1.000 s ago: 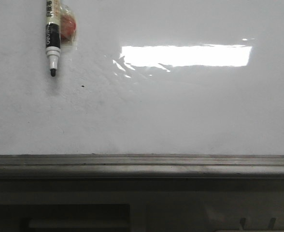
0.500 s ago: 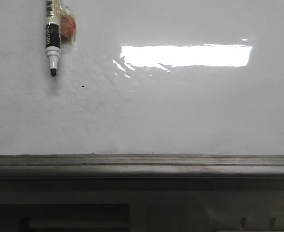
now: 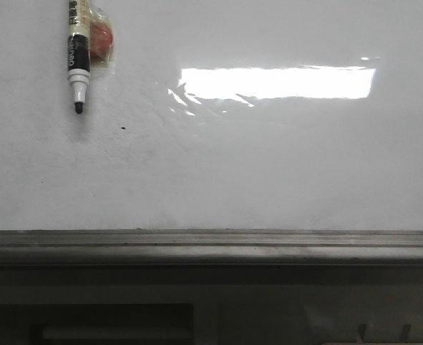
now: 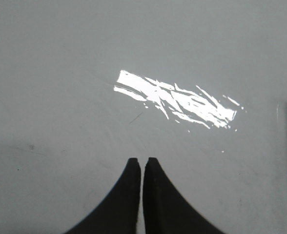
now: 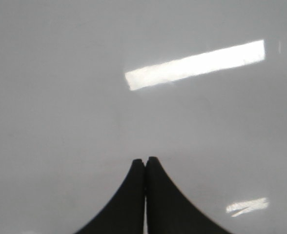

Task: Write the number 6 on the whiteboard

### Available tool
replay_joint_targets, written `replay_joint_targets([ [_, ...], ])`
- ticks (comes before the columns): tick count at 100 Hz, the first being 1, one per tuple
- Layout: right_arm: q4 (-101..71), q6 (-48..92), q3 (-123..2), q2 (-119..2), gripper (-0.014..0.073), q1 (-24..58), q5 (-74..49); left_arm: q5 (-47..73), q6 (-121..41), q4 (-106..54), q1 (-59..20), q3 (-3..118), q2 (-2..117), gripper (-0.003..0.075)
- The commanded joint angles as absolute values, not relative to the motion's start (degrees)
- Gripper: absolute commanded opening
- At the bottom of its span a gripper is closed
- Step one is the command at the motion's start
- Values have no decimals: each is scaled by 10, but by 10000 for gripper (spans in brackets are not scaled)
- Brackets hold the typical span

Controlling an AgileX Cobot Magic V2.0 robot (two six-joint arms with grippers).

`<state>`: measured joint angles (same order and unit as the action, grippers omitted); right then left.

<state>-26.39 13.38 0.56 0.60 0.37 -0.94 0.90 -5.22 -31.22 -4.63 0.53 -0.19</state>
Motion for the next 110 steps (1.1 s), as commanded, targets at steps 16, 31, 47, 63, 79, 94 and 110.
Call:
replay_joint_targets([
  [16,-349,135,2,16,-64,0,7,-48,-50,-387,-45,0,-20,-20],
  [31,-346,137,-44,-5,-63,0,-50,-8,-53,-357,-45,53,-9,-20],
  [47,-333,143,-107,-84,-63,0,-117,76,-53,-296,-45,135,53,-20],
  [63,-315,157,-180,-194,-64,0,-184,177,-60,-253,-45,225,146,-20],
  [79,-315,178,-240,-271,-65,1,-223,247,-115,-256,-45,290,225,-20],
  [94,-315,184,-272,-305,-60,1,-237,265,-165,-310,-45,315,276,-19],
  [110,-315,192,-281,-309,108,1,-240,280,-284,-441,-45,323,313,35],
])
